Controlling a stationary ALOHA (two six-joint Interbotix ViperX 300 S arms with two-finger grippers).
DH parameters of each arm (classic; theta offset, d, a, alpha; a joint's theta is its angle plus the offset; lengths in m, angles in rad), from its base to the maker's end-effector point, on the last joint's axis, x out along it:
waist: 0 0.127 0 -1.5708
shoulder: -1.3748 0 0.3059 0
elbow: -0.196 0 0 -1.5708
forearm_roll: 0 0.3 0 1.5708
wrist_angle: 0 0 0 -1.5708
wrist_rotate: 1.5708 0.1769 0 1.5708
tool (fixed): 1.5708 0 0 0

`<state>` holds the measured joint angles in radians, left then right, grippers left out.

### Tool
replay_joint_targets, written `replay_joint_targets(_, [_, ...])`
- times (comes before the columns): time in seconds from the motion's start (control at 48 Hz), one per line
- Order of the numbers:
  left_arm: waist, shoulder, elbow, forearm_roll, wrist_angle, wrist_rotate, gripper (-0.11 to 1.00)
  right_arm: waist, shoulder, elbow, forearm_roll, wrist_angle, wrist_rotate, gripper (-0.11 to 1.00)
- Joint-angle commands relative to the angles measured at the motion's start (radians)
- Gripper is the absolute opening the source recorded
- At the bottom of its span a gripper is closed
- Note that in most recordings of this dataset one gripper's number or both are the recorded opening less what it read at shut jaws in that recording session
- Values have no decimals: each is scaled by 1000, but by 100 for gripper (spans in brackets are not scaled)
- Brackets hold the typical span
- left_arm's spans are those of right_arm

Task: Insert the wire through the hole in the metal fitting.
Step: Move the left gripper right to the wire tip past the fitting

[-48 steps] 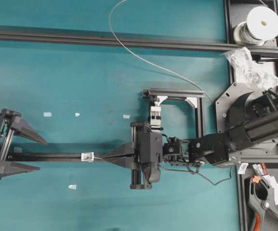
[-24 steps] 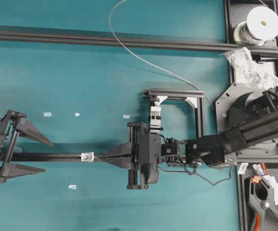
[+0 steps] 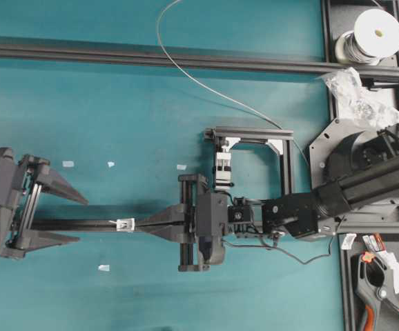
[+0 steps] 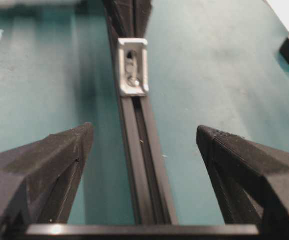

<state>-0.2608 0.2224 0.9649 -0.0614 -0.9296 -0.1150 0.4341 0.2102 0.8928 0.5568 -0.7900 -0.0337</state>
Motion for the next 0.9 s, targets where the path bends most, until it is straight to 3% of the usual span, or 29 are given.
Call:
replay_joint_targets(0.0, [12,-9,-21,3,-3,9,79,0,-12,-17,-6,-9,2,0])
replay_joint_targets(0.313, [29,120,-130,3,3,26,78,0,-14,-18,-6,-9,2,0])
replay_joint_targets(0.688, [57,97,-155,3,11,26,75,-2,-14,-14,-8,-8,3,0])
replay_joint_targets(0.75, [57,98,-160,3,14,26,72,-2,-14,-12,-6,-8,2,0])
replay_joint_targets(0.875, [57,97,-167,3,32,26,55,-2,-14,-11,-8,-8,2,0])
